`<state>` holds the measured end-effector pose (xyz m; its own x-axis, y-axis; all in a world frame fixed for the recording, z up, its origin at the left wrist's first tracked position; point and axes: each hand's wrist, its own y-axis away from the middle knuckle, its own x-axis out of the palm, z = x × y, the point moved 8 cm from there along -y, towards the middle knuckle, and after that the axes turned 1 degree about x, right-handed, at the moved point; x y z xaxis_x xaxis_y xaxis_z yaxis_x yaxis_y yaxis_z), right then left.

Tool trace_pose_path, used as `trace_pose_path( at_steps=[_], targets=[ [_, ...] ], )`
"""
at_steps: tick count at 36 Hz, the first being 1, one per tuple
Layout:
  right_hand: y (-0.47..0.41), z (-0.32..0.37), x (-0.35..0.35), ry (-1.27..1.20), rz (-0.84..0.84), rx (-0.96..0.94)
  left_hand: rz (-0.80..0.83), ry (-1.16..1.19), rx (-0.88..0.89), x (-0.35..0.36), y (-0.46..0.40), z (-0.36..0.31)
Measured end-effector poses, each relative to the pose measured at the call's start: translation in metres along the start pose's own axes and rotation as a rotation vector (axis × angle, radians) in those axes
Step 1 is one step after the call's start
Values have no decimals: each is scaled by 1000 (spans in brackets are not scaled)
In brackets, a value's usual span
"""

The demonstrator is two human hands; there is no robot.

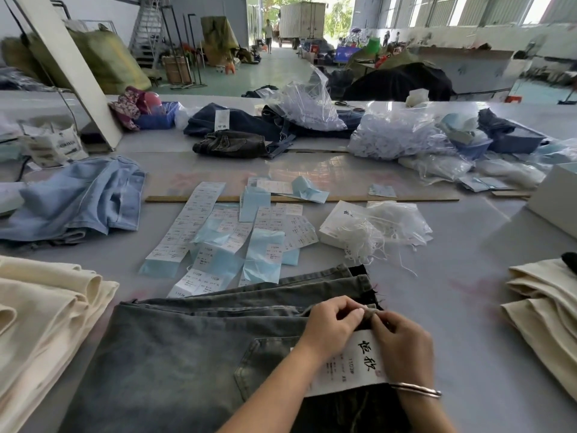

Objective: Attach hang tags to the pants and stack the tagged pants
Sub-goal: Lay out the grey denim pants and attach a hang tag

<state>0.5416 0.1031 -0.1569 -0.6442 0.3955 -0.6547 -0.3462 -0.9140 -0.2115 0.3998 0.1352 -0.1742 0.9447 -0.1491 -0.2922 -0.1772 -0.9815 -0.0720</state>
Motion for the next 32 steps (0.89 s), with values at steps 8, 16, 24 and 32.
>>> trace_pose_path(
  at_steps=[8, 16, 24, 32],
  targets=[
    [9, 4, 3, -109, -127, -94, 84, 116, -135, -3, 0, 3],
    [8, 11, 1, -60, -127, -191, -4, 202, -118, -4, 0, 6],
    [6, 22, 1, 2, -26, -224, 46, 249, -112, -6, 0, 6],
    [3, 38, 3, 43, 209, -334, 52, 253, -107, -10, 0, 4]
  ],
)
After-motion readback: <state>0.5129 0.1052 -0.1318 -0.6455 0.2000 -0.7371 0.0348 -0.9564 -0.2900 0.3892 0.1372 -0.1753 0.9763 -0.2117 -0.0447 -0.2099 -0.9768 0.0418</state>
